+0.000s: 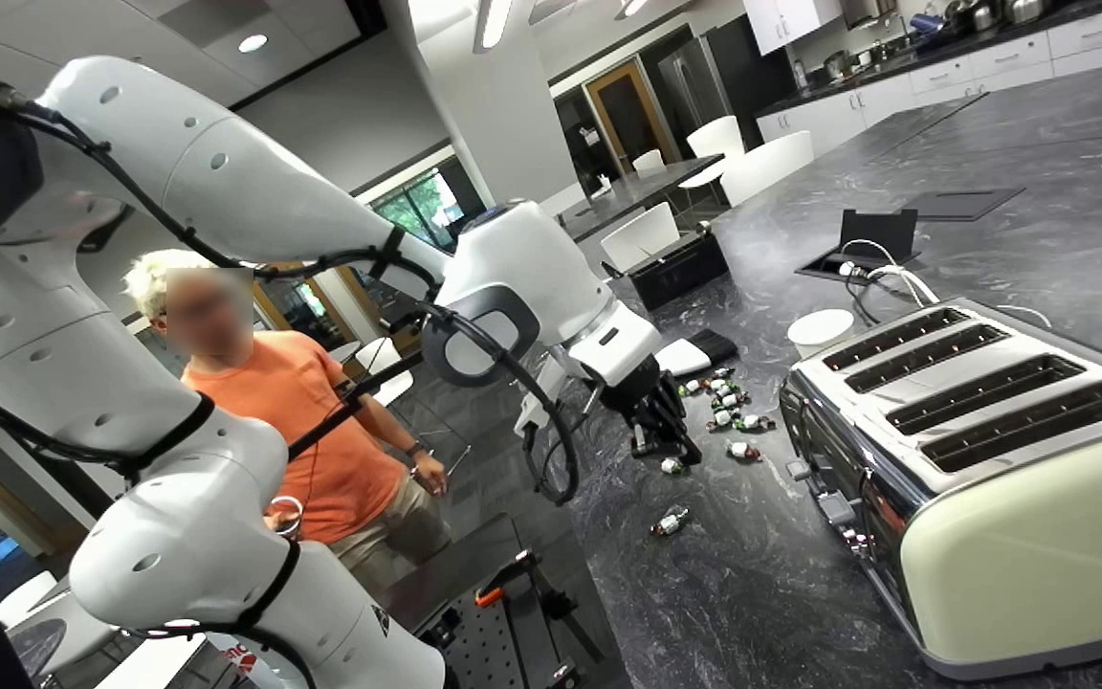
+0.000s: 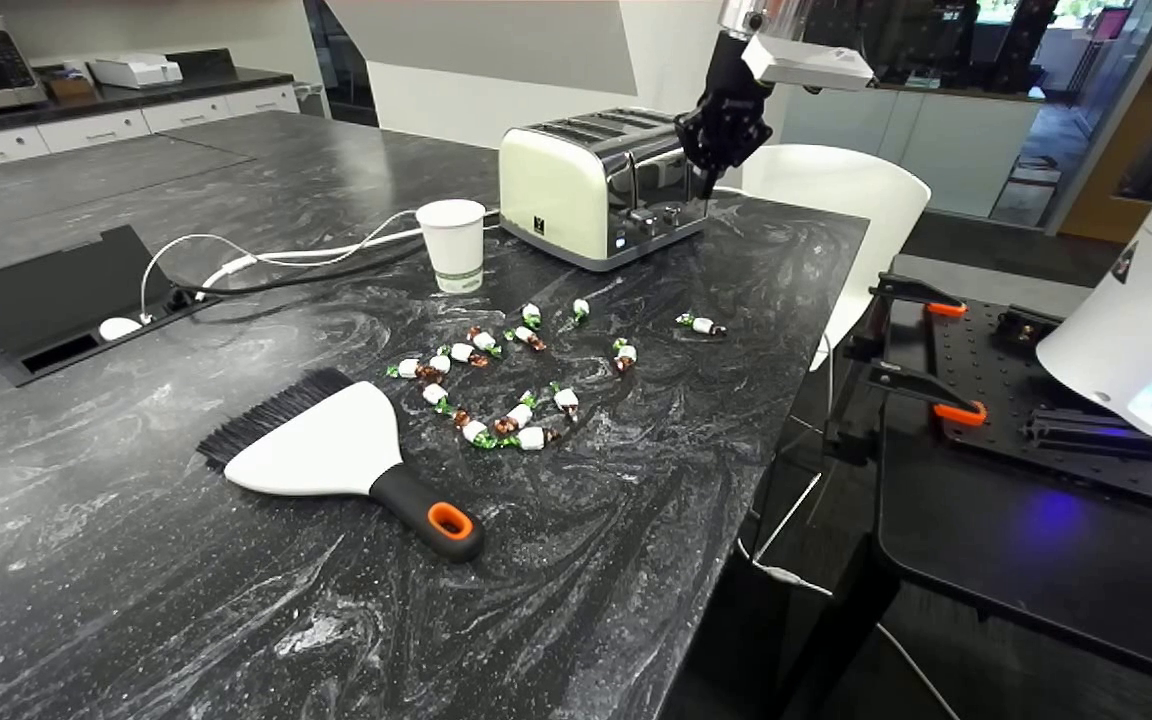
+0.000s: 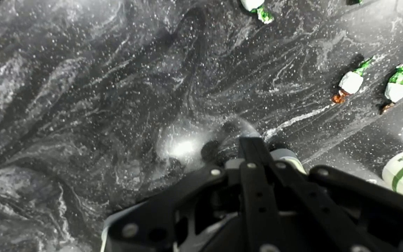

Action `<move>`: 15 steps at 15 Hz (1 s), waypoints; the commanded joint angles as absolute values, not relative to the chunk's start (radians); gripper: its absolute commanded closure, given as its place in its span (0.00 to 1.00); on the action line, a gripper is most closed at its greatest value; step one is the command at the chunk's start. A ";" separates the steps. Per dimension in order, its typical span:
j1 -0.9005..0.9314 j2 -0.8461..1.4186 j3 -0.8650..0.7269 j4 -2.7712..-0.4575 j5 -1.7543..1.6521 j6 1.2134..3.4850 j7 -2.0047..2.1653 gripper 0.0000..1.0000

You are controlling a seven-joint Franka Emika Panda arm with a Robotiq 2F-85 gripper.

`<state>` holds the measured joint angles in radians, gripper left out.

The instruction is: Turn off the toaster

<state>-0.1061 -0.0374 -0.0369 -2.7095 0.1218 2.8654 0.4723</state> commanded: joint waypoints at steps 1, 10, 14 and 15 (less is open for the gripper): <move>-0.051 -0.065 -0.036 -2.745 0.381 2.854 0.350 1.00; -0.038 -0.009 -0.041 -2.686 0.507 2.826 0.282 1.00; -0.021 0.010 -0.041 -2.654 0.852 2.762 0.065 1.00; -0.022 0.023 -0.041 -2.647 0.920 2.759 0.016 1.00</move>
<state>-0.0230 -0.0109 -0.0362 -2.6836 0.7634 2.7986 0.1305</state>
